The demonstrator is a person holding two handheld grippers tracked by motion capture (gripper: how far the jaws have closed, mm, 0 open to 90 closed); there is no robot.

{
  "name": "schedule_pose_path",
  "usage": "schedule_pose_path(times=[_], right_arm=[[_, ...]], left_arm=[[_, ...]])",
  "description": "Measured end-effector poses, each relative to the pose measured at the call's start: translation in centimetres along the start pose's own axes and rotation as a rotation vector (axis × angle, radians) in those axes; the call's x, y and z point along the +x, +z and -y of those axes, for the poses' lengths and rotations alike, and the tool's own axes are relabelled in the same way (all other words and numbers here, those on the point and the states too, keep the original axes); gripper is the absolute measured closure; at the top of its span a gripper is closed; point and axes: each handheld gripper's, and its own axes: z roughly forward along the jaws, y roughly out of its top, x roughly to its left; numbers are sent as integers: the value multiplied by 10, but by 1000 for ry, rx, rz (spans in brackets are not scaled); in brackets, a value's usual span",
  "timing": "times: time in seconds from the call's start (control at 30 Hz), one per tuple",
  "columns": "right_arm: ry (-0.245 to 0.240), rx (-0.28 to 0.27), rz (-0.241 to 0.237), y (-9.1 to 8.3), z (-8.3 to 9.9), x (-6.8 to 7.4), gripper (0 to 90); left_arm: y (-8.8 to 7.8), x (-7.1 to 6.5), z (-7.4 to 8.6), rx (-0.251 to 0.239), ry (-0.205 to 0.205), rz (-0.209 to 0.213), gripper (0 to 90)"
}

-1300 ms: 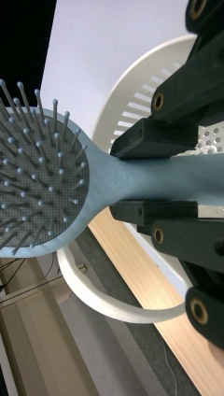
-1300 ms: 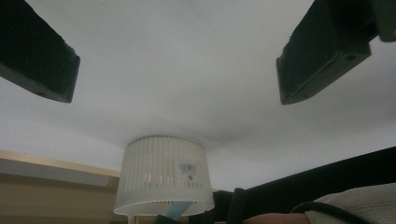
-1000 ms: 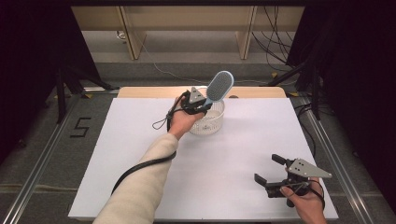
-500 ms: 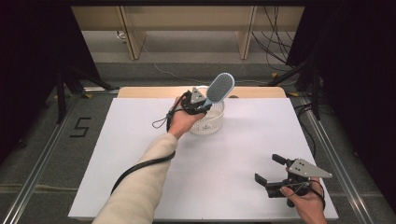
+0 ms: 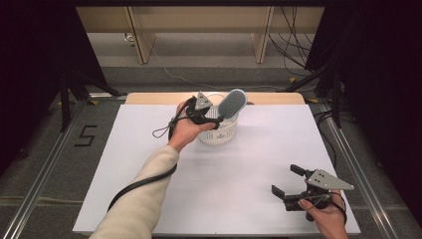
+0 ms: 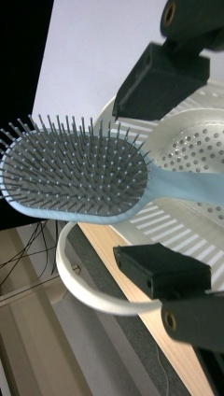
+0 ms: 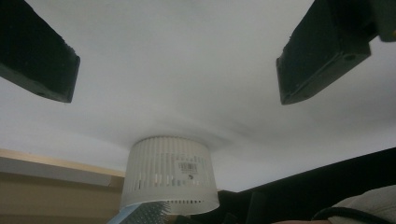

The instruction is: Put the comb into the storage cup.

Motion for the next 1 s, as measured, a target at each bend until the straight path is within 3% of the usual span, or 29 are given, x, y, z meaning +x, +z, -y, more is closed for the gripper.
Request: schedule_pose_path(times=[0.27, 0.47, 0.77, 1.0], right_arm=[[5, 0, 4, 0, 0, 0, 2], [7, 0, 6, 0, 0, 0, 2], [8, -1, 10, 0, 0, 0, 2], [11, -5, 14, 0, 0, 0, 2]], left_arm=[[-24, 2, 2, 27, -48, -8, 107], [-39, 3, 10, 67, -54, -30, 0], [-63, 9, 29, 96, -52, -45, 0], [-82, 15, 44, 102, -85, -60, 0]])
